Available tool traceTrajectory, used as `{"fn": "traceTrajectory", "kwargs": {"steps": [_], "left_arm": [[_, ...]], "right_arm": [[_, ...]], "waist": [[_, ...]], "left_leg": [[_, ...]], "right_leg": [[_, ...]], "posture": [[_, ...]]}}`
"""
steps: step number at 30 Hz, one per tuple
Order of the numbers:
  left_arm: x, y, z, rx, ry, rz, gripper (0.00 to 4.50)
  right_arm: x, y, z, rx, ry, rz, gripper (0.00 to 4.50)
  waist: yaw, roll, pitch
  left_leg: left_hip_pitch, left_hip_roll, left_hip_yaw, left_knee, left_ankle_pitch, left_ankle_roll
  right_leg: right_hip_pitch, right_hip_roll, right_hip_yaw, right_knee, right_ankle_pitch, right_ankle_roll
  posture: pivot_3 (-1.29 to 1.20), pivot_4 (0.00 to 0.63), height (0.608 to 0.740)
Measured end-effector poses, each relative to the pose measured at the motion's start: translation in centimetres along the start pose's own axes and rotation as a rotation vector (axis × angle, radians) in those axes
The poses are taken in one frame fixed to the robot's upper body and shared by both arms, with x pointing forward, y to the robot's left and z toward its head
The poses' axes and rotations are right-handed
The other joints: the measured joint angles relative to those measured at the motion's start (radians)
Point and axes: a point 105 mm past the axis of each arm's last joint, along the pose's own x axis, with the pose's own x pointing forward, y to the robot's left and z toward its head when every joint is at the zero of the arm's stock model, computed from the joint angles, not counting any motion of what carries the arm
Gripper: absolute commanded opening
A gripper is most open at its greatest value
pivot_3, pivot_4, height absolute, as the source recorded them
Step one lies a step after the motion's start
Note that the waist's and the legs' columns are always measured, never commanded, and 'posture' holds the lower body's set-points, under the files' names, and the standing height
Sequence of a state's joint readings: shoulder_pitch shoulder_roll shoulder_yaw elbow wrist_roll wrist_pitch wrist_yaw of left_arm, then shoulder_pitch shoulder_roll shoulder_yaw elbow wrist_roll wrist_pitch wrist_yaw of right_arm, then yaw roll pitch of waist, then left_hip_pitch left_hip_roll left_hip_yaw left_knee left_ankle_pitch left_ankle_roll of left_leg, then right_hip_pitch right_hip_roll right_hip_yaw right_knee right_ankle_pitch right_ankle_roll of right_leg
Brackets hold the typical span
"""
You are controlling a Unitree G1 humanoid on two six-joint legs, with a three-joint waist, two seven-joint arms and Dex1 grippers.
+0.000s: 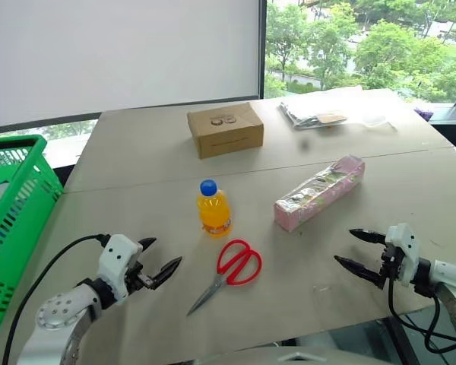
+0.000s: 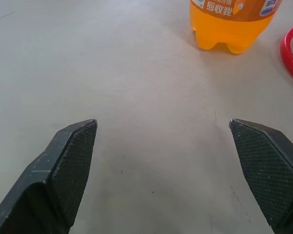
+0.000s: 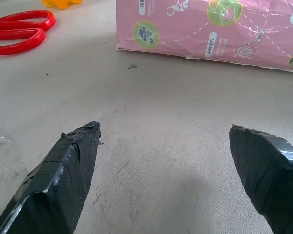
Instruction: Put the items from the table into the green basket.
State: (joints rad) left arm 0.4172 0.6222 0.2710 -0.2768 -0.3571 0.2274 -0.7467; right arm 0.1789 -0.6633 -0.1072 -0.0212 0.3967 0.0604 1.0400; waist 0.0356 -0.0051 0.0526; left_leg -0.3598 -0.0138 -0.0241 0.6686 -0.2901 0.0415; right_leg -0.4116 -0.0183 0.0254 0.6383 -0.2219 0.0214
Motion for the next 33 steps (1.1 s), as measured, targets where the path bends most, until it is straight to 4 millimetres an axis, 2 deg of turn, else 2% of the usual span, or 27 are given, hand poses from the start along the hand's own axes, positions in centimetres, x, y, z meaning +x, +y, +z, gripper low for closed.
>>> {"fn": "traceTrajectory", "kwargs": {"steps": [1, 7, 16, 22, 28, 33], "left_arm": [[0.0, 0.0, 0.0, -0.001, 0.001, 0.0, 4.48], [0.1, -0.6, -0.1, 0.0, -0.013, -0.047, 4.48], [1.3, -0.4, 1.2, 0.018, -0.07, -0.056, 4.48], [2.2, -0.1, 0.9, 0.011, -0.048, -0.079, 4.48], [1.9, -1.7, 1.3, -0.049, -0.073, -0.215, 4.48], [1.2, -3.7, 2.0, -0.009, -0.039, -0.354, 4.48]], "right_arm": [[0.0, 0.0, 0.0, 0.0, 0.0, 0.0, 4.5], [-0.7, -0.5, -0.6, 0.0, 0.026, 0.006, 4.5], [-0.7, -0.8, -0.5, -0.001, 0.014, 0.006, 4.5], [-0.9, -0.9, -0.6, 0.0, 0.013, -0.005, 4.5], [-1.0, -0.5, -1.0, 0.008, 0.005, -0.012, 4.5], [-0.8, 0.7, -0.1, -0.034, -0.016, 0.024, 4.5]], "waist": [[0.0, 0.0, 0.0], [0.002, -0.001, 0.0], [0.003, -0.001, -0.002], [-0.001, -0.001, -0.003], [-0.013, -0.001, -0.003], [-0.025, 0.001, -0.004]], "left_leg": [[0.0, 0.0, 0.0, 0.0, 0.0, 0.0], [0.0, 0.0, 0.0, 0.001, 0.0, 0.0], [0.0, 0.0, 0.001, 0.001, 0.0, 0.0], [0.002, 0.0, 0.003, 0.001, 0.0, 0.0], [0.002, 0.0, 0.003, 0.002, 0.0, 0.0], [0.003, 0.0, 0.005, 0.001, 0.0, 0.0]], "right_leg": [[0.0, 0.0, 0.0, 0.0, 0.0, 0.0], [0.0, 0.0, 0.0, 0.001, 0.0, 0.0], [0.0, 0.001, 0.0, 0.002, 0.0, 0.0], [0.0, 0.001, 0.001, 0.003, 0.0, 0.0], [0.0, 0.001, 0.003, 0.003, 0.0, 0.0], [0.0, 0.001, 0.004, 0.004, 0.0, 0.0]], "posture": [[0.04, 0.015, 0.74], [0.05, 0.004, 0.74], [0.03, 0.0, 0.74], [0.01, 0.0, 0.74], [-0.01, 0.0, 0.74], [-0.02, 0.0, 0.74]]}}
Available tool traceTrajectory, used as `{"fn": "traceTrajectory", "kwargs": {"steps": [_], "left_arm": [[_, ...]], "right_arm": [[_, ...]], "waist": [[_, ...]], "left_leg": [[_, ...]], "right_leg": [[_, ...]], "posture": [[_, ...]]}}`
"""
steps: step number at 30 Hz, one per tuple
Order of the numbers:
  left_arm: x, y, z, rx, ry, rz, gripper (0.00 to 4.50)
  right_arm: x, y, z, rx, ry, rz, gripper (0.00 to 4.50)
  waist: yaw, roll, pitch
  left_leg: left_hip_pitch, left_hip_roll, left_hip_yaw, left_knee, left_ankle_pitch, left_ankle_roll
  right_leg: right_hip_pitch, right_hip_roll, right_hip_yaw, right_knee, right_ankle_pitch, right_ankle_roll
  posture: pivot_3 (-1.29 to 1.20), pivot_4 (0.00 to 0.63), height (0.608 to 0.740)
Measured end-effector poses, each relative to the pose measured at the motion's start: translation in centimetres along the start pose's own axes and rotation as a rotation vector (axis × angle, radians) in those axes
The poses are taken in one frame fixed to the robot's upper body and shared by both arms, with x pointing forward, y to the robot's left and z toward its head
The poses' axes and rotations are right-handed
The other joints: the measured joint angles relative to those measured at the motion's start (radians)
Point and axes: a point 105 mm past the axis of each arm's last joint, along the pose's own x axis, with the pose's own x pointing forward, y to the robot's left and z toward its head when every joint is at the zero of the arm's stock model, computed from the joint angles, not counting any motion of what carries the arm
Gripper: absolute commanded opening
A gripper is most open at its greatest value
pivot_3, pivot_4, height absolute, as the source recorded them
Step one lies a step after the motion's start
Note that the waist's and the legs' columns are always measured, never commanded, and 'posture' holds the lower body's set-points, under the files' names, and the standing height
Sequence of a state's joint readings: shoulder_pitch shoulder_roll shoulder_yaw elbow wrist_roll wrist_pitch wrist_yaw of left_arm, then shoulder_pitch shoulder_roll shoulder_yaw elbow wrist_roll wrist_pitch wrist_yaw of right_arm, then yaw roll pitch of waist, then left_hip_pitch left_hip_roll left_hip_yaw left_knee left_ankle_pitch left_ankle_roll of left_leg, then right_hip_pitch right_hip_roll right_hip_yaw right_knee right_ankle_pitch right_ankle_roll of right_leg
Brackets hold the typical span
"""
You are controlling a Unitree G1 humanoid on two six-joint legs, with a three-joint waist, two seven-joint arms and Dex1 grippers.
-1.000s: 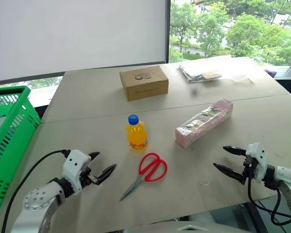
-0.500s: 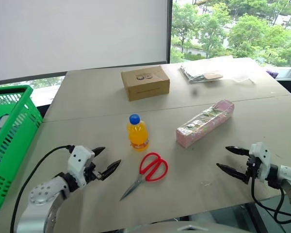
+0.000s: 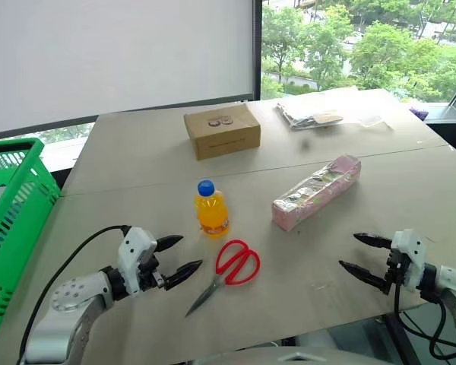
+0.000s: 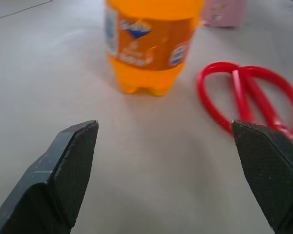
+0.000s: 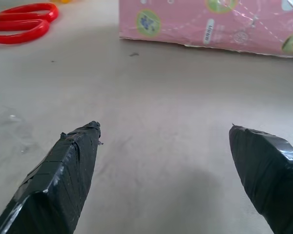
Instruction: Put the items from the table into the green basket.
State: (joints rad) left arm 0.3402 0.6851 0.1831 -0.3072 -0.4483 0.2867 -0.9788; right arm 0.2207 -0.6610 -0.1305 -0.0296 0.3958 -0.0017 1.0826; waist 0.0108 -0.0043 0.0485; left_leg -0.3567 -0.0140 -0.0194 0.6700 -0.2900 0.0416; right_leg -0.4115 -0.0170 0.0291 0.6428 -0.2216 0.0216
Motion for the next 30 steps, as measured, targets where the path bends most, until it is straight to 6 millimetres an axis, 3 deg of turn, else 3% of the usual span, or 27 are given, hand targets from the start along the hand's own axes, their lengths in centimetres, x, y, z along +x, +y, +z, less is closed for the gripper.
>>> {"fn": "traceTrajectory", "kwargs": {"steps": [7, 13, 16, 23, 26, 30], "left_arm": [[1.0, -3.3, 0.2, 0.087, 0.089, -0.066, 4.48], [1.8, -4.5, -0.5, 0.142, 0.191, -0.072, 4.48], [1.8, -4.8, -0.9, 0.184, 0.245, -0.055, 4.48], [2.1, -6.2, -1.0, 0.17, 0.302, 0.056, 4.48], [1.9, -6.8, -1.0, 0.127, 0.317, 0.097, 3.7], [1.6, -7.3, -0.9, 0.096, 0.333, 0.124, 1.95]], "right_arm": [[0.2, 2.6, 2.6, -0.046, -0.046, 0.11, 4.5], [-0.3, 5.6, 6.2, -0.042, -0.063, 0.326, 4.5], [-0.1, 5.8, 7.3, -0.038, -0.071, 0.361, 4.5], [0.5, 4.9, 10.5, -0.091, -0.085, 0.387, 4.5], [0.7, 4.7, 11.2, -0.096, -0.099, 0.392, 4.5], [1.0, 5.1, 11.1, -0.082, -0.103, 0.415, 4.5]], "waist": [[-0.004, -0.002, 0.002], [-0.005, -0.006, 0.022], [-0.005, -0.011, 0.042], [0.011, -0.003, 0.065], [0.011, -0.003, 0.066], [0.008, -0.006, 0.073]], "left_leg": [[0.004, 0.001, 0.006, 0.0, 0.0, 0.0], [0.01, 0.002, 0.008, -0.001, 0.0, 0.0], [0.01, 0.004, 0.01, -0.001, 0.0, 0.0], [0.009, 0.002, 0.011, -0.002, -0.003, 0.005], [0.009, 0.002, 0.011, -0.003, -0.004, 0.006], [0.009, 0.002, 0.01, -0.003, -0.004, 0.006]], "right_leg": [[0.001, 0.0, 0.006, 0.0, 0.0, 0.0], [0.005, 0.0, 0.008, 0.001, 0.0, 0.001], [0.004, 0.0, 0.008, 0.001, 0.0, 0.0], [0.004, -0.004, 0.007, -0.002, -0.001, 0.003], [0.004, -0.004, 0.007, -0.002, -0.002, 0.003], [0.004, -0.004, 0.007, -0.002, -0.002, 0.003]], "posture": [[-0.03, 0.016, 0.74], [-0.01, 0.083, 0.74], [0.0, 0.107, 0.74], [0.05, 0.13, 0.74], [0.07, 0.13, 0.74], [0.08, 0.129, 0.74]]}}
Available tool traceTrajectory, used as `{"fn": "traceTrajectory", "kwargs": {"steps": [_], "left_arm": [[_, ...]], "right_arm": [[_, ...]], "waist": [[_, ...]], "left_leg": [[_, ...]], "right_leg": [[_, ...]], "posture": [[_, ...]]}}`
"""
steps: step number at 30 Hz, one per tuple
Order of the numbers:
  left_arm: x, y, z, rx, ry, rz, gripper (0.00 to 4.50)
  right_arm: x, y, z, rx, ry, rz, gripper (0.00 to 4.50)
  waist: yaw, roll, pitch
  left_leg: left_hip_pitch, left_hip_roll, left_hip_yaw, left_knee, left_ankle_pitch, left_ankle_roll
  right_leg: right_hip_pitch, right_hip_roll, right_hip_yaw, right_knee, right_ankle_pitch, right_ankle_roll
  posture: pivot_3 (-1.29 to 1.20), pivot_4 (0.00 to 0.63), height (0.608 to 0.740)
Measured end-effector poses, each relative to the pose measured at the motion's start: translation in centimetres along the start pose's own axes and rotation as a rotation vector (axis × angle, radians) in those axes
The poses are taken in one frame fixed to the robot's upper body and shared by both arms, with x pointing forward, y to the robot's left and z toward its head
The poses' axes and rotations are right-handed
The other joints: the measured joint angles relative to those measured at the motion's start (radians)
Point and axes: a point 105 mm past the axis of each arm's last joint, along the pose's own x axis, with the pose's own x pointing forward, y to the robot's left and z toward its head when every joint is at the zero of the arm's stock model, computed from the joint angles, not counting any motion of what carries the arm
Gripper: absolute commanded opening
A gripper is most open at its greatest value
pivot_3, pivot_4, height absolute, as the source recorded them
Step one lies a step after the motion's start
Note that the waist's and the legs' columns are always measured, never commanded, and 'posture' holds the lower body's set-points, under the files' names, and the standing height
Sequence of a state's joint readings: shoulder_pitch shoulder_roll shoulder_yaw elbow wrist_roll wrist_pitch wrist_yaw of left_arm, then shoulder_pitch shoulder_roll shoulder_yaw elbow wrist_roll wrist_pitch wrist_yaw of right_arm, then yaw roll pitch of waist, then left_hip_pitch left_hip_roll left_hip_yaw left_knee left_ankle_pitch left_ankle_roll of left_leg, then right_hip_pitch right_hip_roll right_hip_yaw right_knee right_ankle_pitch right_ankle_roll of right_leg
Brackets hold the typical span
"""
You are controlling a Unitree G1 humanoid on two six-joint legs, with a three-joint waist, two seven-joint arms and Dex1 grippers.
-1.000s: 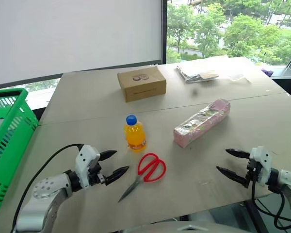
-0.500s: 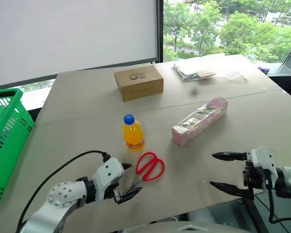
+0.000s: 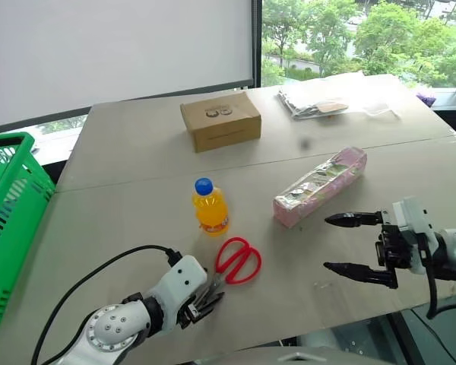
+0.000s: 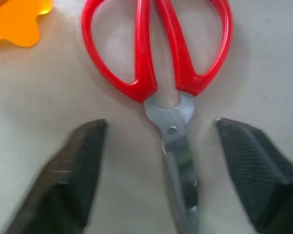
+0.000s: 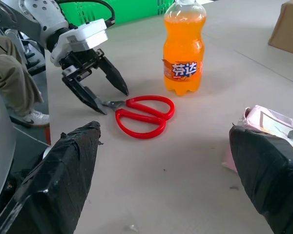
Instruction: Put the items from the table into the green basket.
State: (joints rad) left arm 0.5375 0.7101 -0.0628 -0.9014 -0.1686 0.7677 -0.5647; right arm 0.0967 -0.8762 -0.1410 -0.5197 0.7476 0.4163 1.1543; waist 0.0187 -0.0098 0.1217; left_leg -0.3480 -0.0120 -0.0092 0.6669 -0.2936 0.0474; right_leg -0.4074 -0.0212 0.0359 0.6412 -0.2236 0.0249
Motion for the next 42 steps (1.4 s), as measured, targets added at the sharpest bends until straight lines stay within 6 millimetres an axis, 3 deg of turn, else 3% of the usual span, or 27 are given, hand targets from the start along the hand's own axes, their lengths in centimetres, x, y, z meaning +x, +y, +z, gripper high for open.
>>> {"fn": "traceTrajectory", "kwargs": {"steps": [4, 15, 20, 24, 31, 34, 39, 40, 42], "left_arm": [[-0.6, 0.4, 0.0, -0.062, 0.01, 0.018, 0.05], [-1.3, 1.0, -0.2, -0.228, -0.114, 0.07, 0.01], [-3.2, 0.9, -1.7, -0.319, -0.182, 0.141, 0.01], [-5.1, -0.8, -3.8, -0.398, -0.222, 0.155, 0.01], [-6.0, -1.2, -4.7, -0.393, -0.328, 0.257, 0.01], [-5.8, -0.1, -4.5, -0.379, -0.373, 0.343, 0.01], [-7.1, 4.1, -5.5, -0.373, -0.391, 0.592, 0.01], [-7.6, 6.3, -5.9, -0.385, -0.394, 0.701, 0.01], [-7.7, 7.0, -6.0, -0.39, -0.391, 0.734, 0.01]], "right_arm": [[0.2, 0.3, -0.3, 0.012, 0.003, 0.033, 4.5], [0.1, -0.2, -0.8, 0.01, -0.001, 0.018, 4.5], [0.2, -0.6, -1.0, 0.011, -0.005, 0.015, 4.5], [0.8, -1.3, -1.1, 0.004, -0.02, 0.02, 4.5], [1.6, -1.9, -1.2, -0.008, -0.027, 0.034, 4.5], [1.7, -2.2, -1.4, -0.01, -0.029, 0.032, 4.5], [1.9, -2.3, -1.1, -0.024, -0.043, 0.03, 4.5], [2.2, -2.4, -0.8, -0.032, -0.062, 0.028, 4.5], [2.3, -2.4, -0.7, -0.036, -0.069, 0.028, 4.5]], "waist": [[-0.006, 0.001, 0.006], [-0.003, -0.001, 0.008], [-0.005, -0.007, 0.013], [-0.002, -0.007, 0.017], [0.023, -0.008, 0.02], [0.035, -0.006, 0.02], [0.047, -0.004, 0.019], [0.047, -0.002, 0.018], [0.047, -0.002, 0.018]], "left_leg": [[-0.001, 0.0, 0.0, 0.0, -0.001, 0.001], [-0.012, 0.0, -0.002, 0.0, -0.002, 0.002], [-0.013, 0.001, -0.006, 0.0, -0.002, 0.002], [-0.015, 0.0, -0.007, 0.0, -0.002, 0.001], [-0.022, -0.001, -0.015, 0.001, -0.003, 0.001], [-0.022, -0.001, -0.02, 0.001, -0.002, 0.001], [-0.02, 0.007, -0.023, 0.002, -0.002, 0.001], [-0.019, 0.008, -0.024, 0.002, -0.002, 0.001], [-0.018, 0.008, -0.024, 0.003, -0.002, 0.001]], "right_leg": [[-0.001, 0.0, 0.0, -0.001, 0.0, 0.001], [-0.007, -0.002, -0.003, -0.004, -0.001, 0.002], [-0.008, -0.002, -0.008, -0.004, -0.001, 0.001], [-0.008, -0.004, -0.011, -0.008, -0.001, 0.001], [-0.008, -0.006, -0.021, -0.014, -0.001, 0.001], [-0.008, -0.004, -0.026, -0.013, -0.001, 0.001], [-0.006, 0.005, -0.03, -0.013, 0.002, -0.004], [-0.006, 0.006, -0.032, -0.011, 0.002, -0.005], [-0.006, 0.007, -0.032, -0.008, 0.002, -0.005]], "posture": [[0.08, 0.128, 0.74], [0.09, 0.119, 0.74], [0.12, 0.117, 0.74], [0.14, 0.113, 0.74], [0.16, 0.111, 0.74], [0.16, 0.106, 0.74], [0.15, 0.094, 0.74], [0.15, 0.09, 0.74], [0.13, 0.086, 0.74]]}}
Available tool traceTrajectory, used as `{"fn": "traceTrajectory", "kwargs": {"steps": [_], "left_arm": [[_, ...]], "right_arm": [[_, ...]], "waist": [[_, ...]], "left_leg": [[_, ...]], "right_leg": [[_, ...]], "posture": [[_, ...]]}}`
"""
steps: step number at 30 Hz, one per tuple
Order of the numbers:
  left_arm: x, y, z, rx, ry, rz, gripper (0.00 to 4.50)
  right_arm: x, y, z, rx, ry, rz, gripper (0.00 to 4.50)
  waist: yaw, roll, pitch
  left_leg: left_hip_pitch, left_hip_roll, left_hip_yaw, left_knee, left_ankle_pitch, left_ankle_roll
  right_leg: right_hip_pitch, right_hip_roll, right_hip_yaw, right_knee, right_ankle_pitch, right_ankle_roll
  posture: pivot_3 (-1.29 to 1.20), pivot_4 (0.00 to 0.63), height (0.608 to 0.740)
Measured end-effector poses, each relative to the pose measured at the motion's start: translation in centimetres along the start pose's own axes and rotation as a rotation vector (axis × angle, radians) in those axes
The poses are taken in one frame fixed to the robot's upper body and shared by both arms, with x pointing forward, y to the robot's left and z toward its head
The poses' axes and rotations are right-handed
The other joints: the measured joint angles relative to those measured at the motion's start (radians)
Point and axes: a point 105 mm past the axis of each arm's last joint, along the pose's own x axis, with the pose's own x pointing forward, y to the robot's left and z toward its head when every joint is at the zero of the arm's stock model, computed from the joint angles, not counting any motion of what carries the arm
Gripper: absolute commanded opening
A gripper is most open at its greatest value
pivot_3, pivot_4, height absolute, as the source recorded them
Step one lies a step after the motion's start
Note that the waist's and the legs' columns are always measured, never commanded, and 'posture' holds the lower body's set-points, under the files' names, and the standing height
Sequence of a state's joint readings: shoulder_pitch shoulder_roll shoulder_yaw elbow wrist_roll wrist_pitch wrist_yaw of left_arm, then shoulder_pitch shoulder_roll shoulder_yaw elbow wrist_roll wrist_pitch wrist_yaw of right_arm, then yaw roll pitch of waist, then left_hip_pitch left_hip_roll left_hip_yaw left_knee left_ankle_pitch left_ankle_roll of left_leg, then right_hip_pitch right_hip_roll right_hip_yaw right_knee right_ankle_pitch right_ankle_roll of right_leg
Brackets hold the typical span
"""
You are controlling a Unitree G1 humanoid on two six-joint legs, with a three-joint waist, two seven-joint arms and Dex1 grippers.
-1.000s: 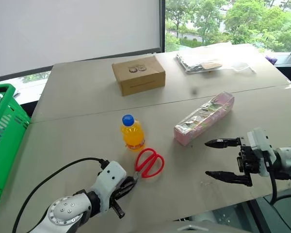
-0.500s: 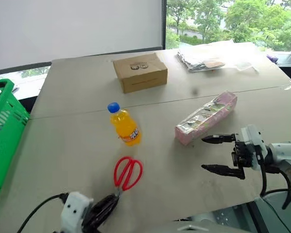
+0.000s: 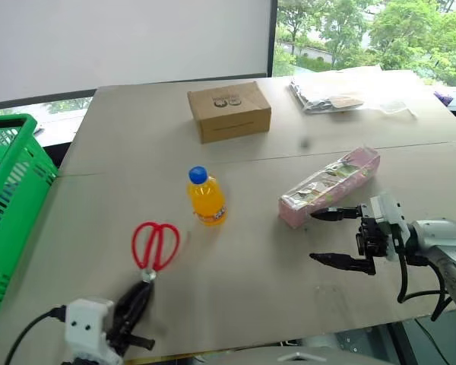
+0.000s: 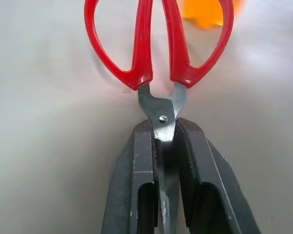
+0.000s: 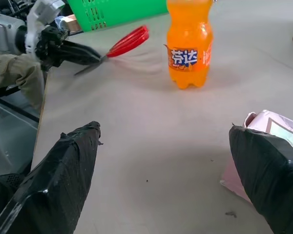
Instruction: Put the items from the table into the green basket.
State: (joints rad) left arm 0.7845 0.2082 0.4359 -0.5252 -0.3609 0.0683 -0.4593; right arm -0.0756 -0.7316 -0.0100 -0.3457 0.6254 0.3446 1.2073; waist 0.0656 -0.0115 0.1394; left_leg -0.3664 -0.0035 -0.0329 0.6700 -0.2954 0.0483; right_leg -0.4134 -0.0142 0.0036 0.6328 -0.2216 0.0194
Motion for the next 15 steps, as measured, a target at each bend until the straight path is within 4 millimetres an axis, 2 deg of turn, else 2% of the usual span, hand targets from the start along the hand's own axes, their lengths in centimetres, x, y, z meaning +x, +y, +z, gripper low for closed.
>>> {"fn": "traceTrajectory", "kwargs": {"steps": [3, 4, 5, 7, 8, 11, 13, 15], "left_arm": [[1.5, 1.0, 0.7, -0.009, -0.019, 0.047, 0.01], [4.2, 2.0, 3.5, -0.013, -0.107, 0.082, 0.01], [4.4, 2.1, 3.6, -0.013, -0.106, 0.087, 0.01], [6.3, 2.4, 4.8, -0.017, -0.128, 0.093, 0.01], [8.0, 3.0, 6.2, -0.004, -0.155, 0.096, 0.01], [11.1, 3.9, 10.5, 0.071, -0.238, 0.101, 0.01], [12.7, 4.7, 12.4, 0.096, -0.264, 0.123, 0.01], [13.9, 4.9, 13.2, 0.095, -0.267, 0.126, 0.01]], "right_arm": [[0.4, -0.5, 0.7, -0.005, -0.03, -0.018, 4.5], [1.0, -0.9, 2.4, -0.034, -0.082, -0.028, 4.5], [1.0, -0.9, 2.4, -0.035, -0.084, -0.031, 4.5], [1.0, -1.1, 2.4, -0.026, -0.088, -0.047, 4.5], [1.2, -1.3, 2.5, -0.023, -0.097, -0.054, 4.5], [1.6, -1.6, 3.0, -0.034, -0.119, -0.075, 4.5], [1.9, -1.9, 3.3, -0.038, -0.141, -0.096, 4.5], [2.0, -2.2, 3.4, -0.044, -0.147, -0.116, 4.5]], "waist": [[0.0, 0.0, -0.001], [0.002, 0.0, -0.001], [0.001, -0.002, -0.005], [0.002, -0.003, -0.006], [0.007, -0.004, -0.006], [0.009, -0.01, -0.016], [0.001, -0.011, -0.022], [-0.007, -0.011, -0.023]], "left_leg": [[0.002, 0.0, 0.001, 0.0, 0.001, -0.002], [0.002, 0.0, 0.001, 0.003, 0.003, -0.004], [0.003, -0.002, 0.004, 0.003, 0.003, -0.005], [0.004, -0.004, 0.006, 0.003, 0.003, -0.005], [0.002, -0.005, 0.003, 0.004, 0.005, -0.008], [0.002, -0.006, 0.004, 0.004, 0.006, -0.01], [0.003, -0.008, 0.006, 0.004, 0.006, -0.01], [0.004, -0.009, 0.009, 0.004, 0.006, -0.01]], "right_leg": [[0.0, 0.0, 0.0, 0.004, 0.0, 0.0], [0.0, -0.001, 0.0, 0.008, 0.0, -0.001], [0.001, -0.002, 0.001, 0.008, 0.001, 0.0], [0.001, -0.004, 0.005, 0.008, 0.002, 0.001], [0.0, -0.005, 0.004, 0.009, 0.003, 0.001], [0.001, -0.004, 0.003, 0.009, 0.006, -0.002], [0.001, -0.006, 0.004, 0.009, 0.006, -0.002], [0.0, -0.009, 0.008, 0.009, 0.007, -0.001]], "posture": [[0.12, 0.08, 0.74], [0.12, 0.077, 0.74], [0.12, 0.074, 0.74], [0.11, 0.067, 0.74], [0.11, 0.064, 0.74], [0.09, 0.05, 0.74], [0.09, 0.048, 0.74], [0.08, 0.037, 0.74]]}}
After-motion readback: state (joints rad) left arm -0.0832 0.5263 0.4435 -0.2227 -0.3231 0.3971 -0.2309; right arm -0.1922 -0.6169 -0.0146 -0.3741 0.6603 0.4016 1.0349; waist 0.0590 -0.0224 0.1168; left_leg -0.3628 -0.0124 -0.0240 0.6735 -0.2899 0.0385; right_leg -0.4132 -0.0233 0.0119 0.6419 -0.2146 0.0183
